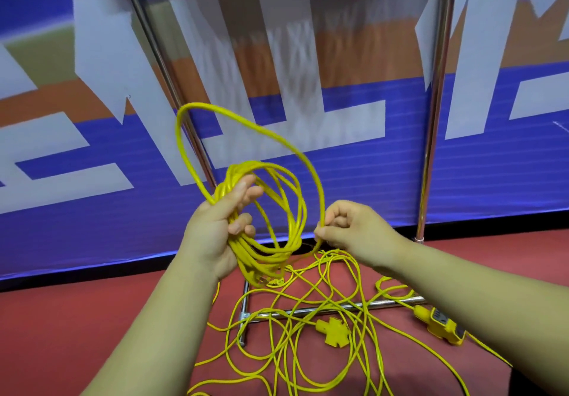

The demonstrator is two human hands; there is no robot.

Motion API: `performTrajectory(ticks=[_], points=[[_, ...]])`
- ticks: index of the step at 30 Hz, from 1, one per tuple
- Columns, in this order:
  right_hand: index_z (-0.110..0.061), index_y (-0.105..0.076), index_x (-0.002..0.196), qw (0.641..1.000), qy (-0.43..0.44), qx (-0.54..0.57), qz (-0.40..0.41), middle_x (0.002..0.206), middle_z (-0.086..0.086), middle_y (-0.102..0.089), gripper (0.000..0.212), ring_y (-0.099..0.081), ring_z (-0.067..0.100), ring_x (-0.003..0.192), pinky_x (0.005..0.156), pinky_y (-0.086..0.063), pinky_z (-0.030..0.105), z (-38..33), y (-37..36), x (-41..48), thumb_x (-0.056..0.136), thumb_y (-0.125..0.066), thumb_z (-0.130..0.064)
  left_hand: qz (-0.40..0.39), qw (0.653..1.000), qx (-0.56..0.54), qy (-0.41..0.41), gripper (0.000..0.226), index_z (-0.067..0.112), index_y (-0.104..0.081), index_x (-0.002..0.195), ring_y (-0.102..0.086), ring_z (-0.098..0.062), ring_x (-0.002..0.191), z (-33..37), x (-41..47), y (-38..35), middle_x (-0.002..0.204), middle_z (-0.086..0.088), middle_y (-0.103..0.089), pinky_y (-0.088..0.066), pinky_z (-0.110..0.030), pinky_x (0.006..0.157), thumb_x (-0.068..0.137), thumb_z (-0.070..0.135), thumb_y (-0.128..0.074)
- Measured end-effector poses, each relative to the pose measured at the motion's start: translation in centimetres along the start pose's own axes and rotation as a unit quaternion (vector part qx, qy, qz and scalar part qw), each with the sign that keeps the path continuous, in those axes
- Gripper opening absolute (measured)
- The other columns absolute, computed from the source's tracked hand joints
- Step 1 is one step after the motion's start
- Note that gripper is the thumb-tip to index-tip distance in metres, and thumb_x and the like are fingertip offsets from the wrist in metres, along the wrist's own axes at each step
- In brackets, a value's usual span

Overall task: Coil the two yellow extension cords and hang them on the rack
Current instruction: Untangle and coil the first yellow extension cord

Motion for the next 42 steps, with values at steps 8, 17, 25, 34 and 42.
performTrajectory(ticks=[8,17,25,34,42], points=[[-0.011,-0.055,0.090,0.986,0.026,0.147,0.068,0.079,0.012,-0.072,0.018,-0.070,0.027,0.080,0.078,-0.056,0.038,-5.2,1.9,-1.0,0.088,-0.068,0.001,0.012,0.972,0.203,0.119,0.026,0.009,-0.073,0.109,-0.035,-0.010,0.039,-6.6,0.3,-0.3,0.076,-0.011,-0.061,-0.041,-0.025,0.043,0.084,0.014,-0.077],[-0.015,-0.054,0.090,0.974,0.030,0.205,0.091,0.081,0.007,-0.071,0.018,-0.073,0.016,0.074,0.069,-0.058,0.025,-7.0,4.1,-1.5,0.090,-0.067,-0.002,-0.140,0.948,0.256,0.124,0.027,0.003,-0.065,0.103,-0.037,-0.008,0.035,-8.1,-1.1,-5.2,0.104,-0.024,-0.073,-0.046,-0.025,0.046,0.082,0.016,-0.078],[-0.016,-0.056,0.081,0.994,0.050,-0.008,0.094,0.073,0.011,-0.063,0.023,-0.060,0.023,0.067,0.067,-0.052,0.038,-5.2,5.9,-2.6,0.082,-0.078,-0.008,-0.072,0.979,0.181,0.064,0.017,-0.004,-0.064,0.098,-0.032,-0.005,0.033,-5.8,-0.4,-6.5,0.048,0.005,-0.056,-0.039,-0.020,0.042,0.094,0.013,-0.064],[-0.023,-0.049,0.076,0.992,0.057,-0.101,-0.058,0.090,-0.003,-0.071,0.035,-0.068,0.015,0.082,0.081,-0.055,0.040,-1.3,1.3,-3.0,0.080,-0.081,-0.010,-0.030,0.989,0.131,0.055,0.025,0.018,-0.077,0.067,-0.030,-0.004,0.035,-4.1,-0.2,-6.3,0.096,-0.014,-0.067,-0.038,-0.020,0.039,0.090,0.014,-0.069],[-0.013,-0.051,0.083,0.998,0.017,0.003,0.066,0.069,0.012,-0.065,0.026,-0.068,0.030,0.072,0.070,-0.051,0.043,-1.5,1.8,-1.4,0.086,-0.064,0.009,0.031,0.985,0.132,0.105,0.016,0.006,-0.067,0.093,-0.033,-0.006,0.036,-4.1,0.5,-2.5,0.084,-0.008,-0.073,-0.038,-0.020,0.039,0.093,0.022,-0.066]])
Point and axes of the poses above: each hand's wrist, its own x-axis towards the middle knuckle, its own y-axis out of the back of the hand, z = x × y, the point moved 1 cm from there along x, towards the middle knuckle
